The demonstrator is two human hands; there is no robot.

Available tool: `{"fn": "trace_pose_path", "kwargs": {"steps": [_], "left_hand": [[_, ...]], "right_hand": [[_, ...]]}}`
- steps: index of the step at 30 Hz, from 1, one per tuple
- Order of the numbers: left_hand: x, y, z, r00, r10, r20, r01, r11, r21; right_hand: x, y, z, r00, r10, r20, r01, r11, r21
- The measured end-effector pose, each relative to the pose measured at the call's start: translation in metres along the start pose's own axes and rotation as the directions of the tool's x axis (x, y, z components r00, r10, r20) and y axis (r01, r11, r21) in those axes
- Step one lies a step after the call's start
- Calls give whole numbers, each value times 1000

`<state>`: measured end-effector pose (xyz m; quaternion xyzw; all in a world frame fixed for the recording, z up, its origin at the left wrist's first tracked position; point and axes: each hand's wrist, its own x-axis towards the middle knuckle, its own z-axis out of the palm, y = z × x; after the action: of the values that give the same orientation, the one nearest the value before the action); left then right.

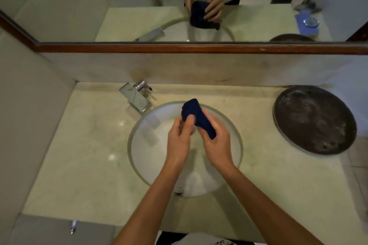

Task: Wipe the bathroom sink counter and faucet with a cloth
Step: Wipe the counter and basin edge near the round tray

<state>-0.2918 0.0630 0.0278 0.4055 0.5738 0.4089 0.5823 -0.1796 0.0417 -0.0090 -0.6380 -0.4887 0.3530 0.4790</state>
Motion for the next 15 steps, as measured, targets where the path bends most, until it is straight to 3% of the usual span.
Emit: {"fn": "trace_pose_path", "kwargs": {"steps": [2,4,8,12,15], "left_hand": [[7,9,2,999,-37,-26,36,999,-40],[14,11,-12,995,-81,-55,74,988,-133],[16,19,-42,979,-145,141,184,926,-330],[16,31,-48,936,-204,286,331,784,-525],[20,34,-52,925,-194,327,366,689,-625]], "right_hand": [[-6,-9,2,985,-84,149,90,995,-36],[-8,-20,-10,967,-54,248,53,999,10],[7,-42,-33,995,74,61,-75,997,21],[20,-75,-20,959,149,242,-168,984,60],[18,-99,-7,979,105,175,-121,989,83]]}}
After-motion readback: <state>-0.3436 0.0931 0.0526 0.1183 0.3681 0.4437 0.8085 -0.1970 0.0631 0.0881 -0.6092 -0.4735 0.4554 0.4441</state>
